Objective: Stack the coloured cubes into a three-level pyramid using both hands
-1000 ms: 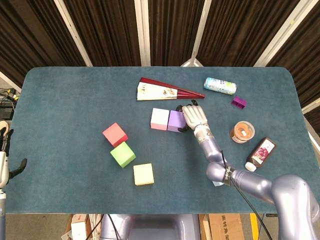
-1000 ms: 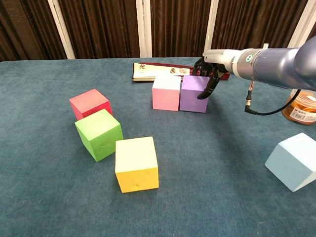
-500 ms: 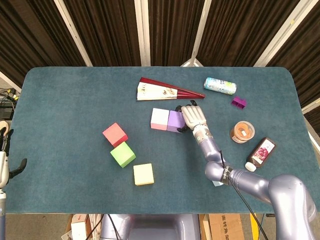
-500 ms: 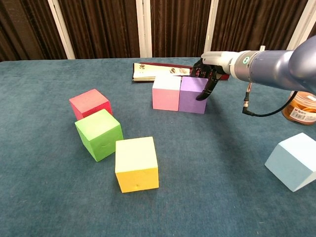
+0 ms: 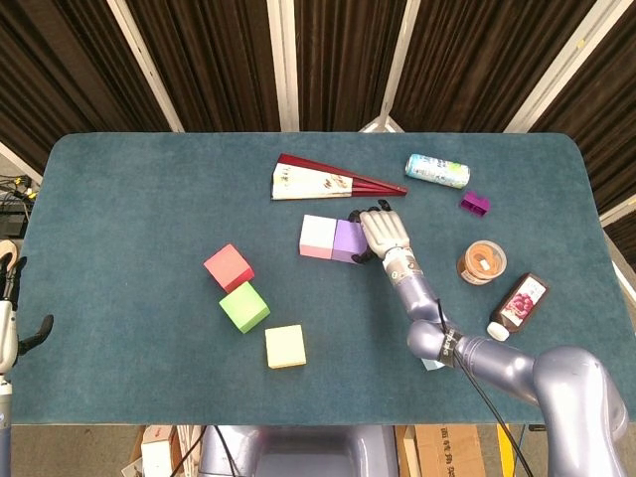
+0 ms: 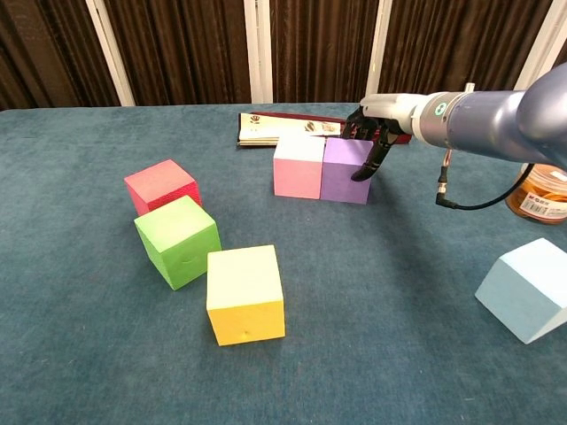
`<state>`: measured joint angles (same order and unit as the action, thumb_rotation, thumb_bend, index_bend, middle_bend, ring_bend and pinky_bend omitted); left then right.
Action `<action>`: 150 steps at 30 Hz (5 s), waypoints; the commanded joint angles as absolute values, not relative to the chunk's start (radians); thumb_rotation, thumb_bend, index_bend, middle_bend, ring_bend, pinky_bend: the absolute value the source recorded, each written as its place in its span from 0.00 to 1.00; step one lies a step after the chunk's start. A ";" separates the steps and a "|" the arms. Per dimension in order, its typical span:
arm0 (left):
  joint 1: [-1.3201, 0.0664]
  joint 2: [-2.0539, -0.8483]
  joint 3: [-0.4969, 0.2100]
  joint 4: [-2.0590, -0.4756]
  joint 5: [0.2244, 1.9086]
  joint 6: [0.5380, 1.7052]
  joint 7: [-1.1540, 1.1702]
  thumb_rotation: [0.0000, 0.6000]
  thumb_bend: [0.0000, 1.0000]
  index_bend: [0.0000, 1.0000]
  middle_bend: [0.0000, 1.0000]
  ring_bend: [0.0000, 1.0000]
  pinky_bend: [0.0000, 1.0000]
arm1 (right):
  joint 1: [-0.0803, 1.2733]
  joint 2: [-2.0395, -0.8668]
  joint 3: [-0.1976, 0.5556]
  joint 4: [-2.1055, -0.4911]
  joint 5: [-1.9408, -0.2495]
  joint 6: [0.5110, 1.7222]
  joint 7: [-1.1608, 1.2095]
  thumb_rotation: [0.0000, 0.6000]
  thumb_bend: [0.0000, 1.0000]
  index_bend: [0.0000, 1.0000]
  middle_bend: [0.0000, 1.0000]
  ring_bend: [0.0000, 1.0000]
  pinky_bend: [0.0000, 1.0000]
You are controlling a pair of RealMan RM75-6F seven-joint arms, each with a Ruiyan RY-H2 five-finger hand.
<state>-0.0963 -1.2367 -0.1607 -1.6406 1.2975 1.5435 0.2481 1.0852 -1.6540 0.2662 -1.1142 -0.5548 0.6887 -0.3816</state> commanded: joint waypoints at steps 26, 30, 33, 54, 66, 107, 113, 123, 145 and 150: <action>-0.098 -1.239 -0.160 -1.642 1.291 1.539 0.257 1.00 0.36 0.05 0.00 0.00 0.00 | 1.117 -1.605 0.231 -1.173 -0.463 0.661 -0.436 1.00 0.27 0.06 0.05 0.00 0.00; -0.099 -1.239 -0.160 -1.642 1.293 1.538 0.256 1.00 0.36 0.05 0.00 0.00 0.00 | 1.121 -1.577 0.229 -1.213 -0.448 0.667 -0.441 1.00 0.27 0.04 0.04 0.00 0.00; -0.100 -1.240 -0.161 -1.638 1.296 1.540 0.250 1.00 0.36 0.05 0.00 0.00 0.00 | 1.112 -1.546 0.238 -1.260 -0.457 0.691 -0.427 1.00 0.27 0.03 0.03 0.00 0.00; -0.106 -1.254 -0.141 -1.565 1.428 1.585 0.120 1.00 0.35 0.04 0.00 0.00 0.00 | 0.550 -1.092 0.056 -1.821 -1.024 1.255 -0.121 1.00 0.27 0.04 0.03 0.00 0.00; -0.134 -1.216 -0.132 -1.551 1.431 1.505 0.046 1.00 0.29 0.02 0.00 0.00 0.00 | 0.305 -1.194 -0.086 -1.836 -1.272 1.509 -0.144 1.00 0.27 0.05 0.03 0.00 0.00; -1.002 -1.346 -0.160 -1.309 1.012 0.502 0.423 1.00 0.23 0.04 0.03 0.00 0.00 | 0.131 -1.319 0.065 -1.719 -1.199 1.561 -0.269 1.00 0.27 0.07 0.03 0.00 0.00; -1.002 -1.338 -0.151 -1.324 1.053 0.515 0.372 1.00 0.23 0.06 0.03 0.00 0.00 | 0.126 -1.321 0.076 -1.723 -1.190 1.545 -0.281 1.00 0.27 0.07 0.03 0.00 0.00; -1.002 -1.279 -0.166 -1.387 1.096 0.574 0.319 1.00 0.23 0.10 0.03 0.00 0.00 | 0.124 -1.322 0.100 -1.721 -1.150 1.501 -0.282 1.00 0.27 0.07 0.03 0.00 0.00; -1.043 -1.220 -0.073 -1.476 1.065 0.503 0.323 1.00 0.23 0.11 0.09 0.00 0.00 | 0.117 -1.333 0.146 -1.708 -1.077 1.457 -0.293 1.00 0.27 0.07 0.03 0.00 0.00; -1.026 -1.255 -0.066 -1.447 1.088 0.541 0.300 1.00 0.23 0.15 0.14 0.00 0.00 | 0.116 -1.335 0.149 -1.711 -1.077 1.452 -0.292 1.00 0.27 0.07 0.03 0.00 0.00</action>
<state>-1.0315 -1.2469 -0.0673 -1.4527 1.0812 0.5325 0.3079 0.1164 -1.3348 0.1483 -1.7104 -1.0771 1.4528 -0.2925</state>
